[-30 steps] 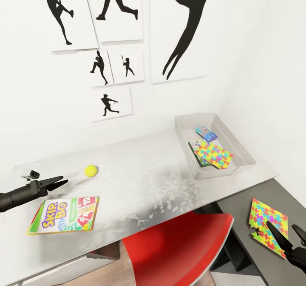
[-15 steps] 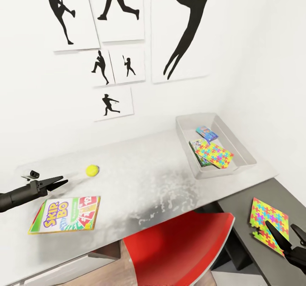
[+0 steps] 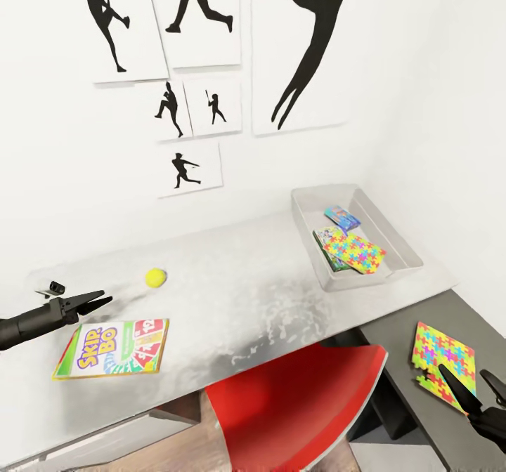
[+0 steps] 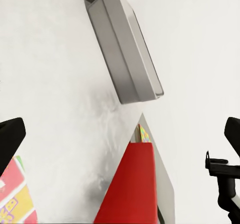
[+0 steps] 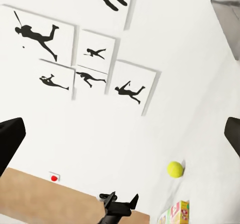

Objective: Put all the toys in the child's room - the three board games (two on the bed and one on the table), the two jigsaw puzzles on the table, and the tennis ball on the table - inside the toy box on the table in the child's room.

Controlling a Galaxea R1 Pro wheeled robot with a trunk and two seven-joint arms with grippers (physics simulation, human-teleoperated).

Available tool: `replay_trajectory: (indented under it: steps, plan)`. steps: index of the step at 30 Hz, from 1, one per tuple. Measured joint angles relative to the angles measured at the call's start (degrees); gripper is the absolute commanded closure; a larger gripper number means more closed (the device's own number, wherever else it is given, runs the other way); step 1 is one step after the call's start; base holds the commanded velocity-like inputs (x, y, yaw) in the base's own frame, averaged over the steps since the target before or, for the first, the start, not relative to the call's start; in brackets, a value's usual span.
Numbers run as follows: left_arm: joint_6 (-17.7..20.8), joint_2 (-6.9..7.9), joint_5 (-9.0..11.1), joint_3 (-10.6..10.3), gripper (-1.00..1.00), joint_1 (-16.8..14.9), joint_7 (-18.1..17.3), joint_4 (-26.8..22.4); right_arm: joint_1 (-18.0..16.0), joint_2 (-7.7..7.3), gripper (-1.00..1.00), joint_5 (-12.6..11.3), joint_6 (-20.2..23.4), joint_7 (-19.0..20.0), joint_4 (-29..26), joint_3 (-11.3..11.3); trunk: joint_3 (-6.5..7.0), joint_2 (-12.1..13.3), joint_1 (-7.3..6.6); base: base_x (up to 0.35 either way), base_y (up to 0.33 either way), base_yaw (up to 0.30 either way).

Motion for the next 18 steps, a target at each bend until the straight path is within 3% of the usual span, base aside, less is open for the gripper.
replay_trajectory:
  steps: [10, 18]
  plan:
    - [0.0, 0.0, 0.0, 0.0, -1.0, 0.0, 0.0, 0.0, 0.0, 0.04, -1.0, -0.1, 0.0, -5.3, 0.0, 0.2, -0.01, 0.0, -0.01, -0.059, 0.033, 0.0]
    - [0.0, 0.0, -0.1, 0.0, -1.0, 0.0, 0.0, 0.0, -0.9, 0.0, -1.0, 0.0, 0.0, -8.3, -0.1, 3.9, -0.01, 0.0, -0.01, -0.008, 0.004, 0.0]
